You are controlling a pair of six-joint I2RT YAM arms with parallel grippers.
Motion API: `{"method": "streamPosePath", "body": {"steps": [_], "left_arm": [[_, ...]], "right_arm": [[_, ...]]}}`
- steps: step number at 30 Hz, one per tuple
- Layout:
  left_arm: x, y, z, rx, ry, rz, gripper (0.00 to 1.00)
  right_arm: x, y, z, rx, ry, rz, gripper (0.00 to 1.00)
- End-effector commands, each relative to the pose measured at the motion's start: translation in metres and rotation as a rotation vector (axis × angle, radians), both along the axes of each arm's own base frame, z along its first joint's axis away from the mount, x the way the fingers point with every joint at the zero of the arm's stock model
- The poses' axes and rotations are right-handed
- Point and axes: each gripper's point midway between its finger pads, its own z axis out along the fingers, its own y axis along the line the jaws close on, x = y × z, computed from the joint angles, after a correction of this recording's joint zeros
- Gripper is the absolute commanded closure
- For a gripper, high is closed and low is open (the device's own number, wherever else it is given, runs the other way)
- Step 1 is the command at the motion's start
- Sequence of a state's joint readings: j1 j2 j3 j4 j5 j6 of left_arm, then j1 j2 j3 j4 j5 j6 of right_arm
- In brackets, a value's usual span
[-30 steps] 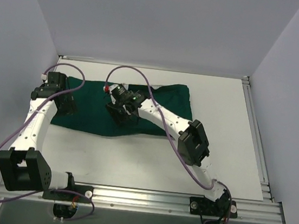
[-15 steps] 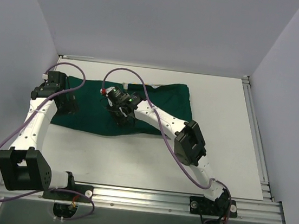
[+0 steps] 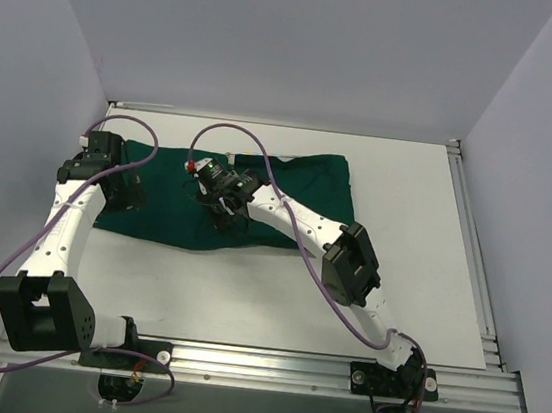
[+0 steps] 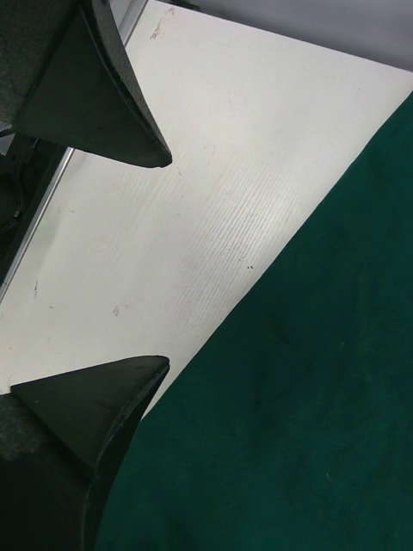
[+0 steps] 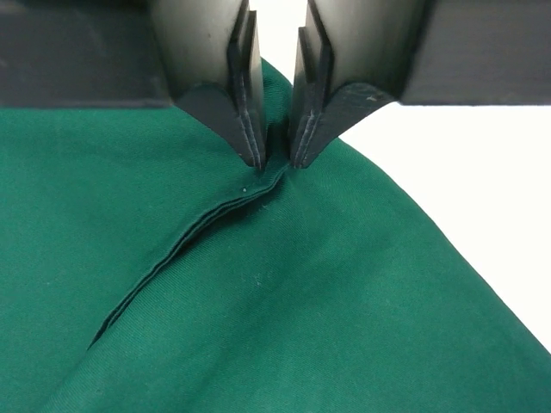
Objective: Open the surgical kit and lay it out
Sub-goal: Open the surgical kit at the center of the board.
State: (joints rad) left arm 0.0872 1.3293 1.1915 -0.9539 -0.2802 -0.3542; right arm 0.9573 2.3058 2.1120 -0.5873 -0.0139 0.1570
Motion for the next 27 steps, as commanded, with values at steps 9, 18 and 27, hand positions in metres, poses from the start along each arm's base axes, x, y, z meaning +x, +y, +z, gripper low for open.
{"method": "streamPosePath", "body": {"steps": [9,18,27], "left_arm": [[0.0136,-0.002,0.0168,-0.01,-0.078,-0.022,0.0],[0.0149,-0.0042,0.0181,-0.021,-0.084,-0.03,0.0],[0.0159,-0.0064,0.0163,-0.033,-0.085,-0.033,0.0]], "right_arm": [[0.0082,-0.0157,0.024,-0.02,-0.057,-0.05,0.77],[0.0093,-0.0165,0.0281,-0.012,-0.071,-0.063,0.91],[0.009,-0.0203,0.0287,-0.011,-0.059,-0.055,0.73]]}}
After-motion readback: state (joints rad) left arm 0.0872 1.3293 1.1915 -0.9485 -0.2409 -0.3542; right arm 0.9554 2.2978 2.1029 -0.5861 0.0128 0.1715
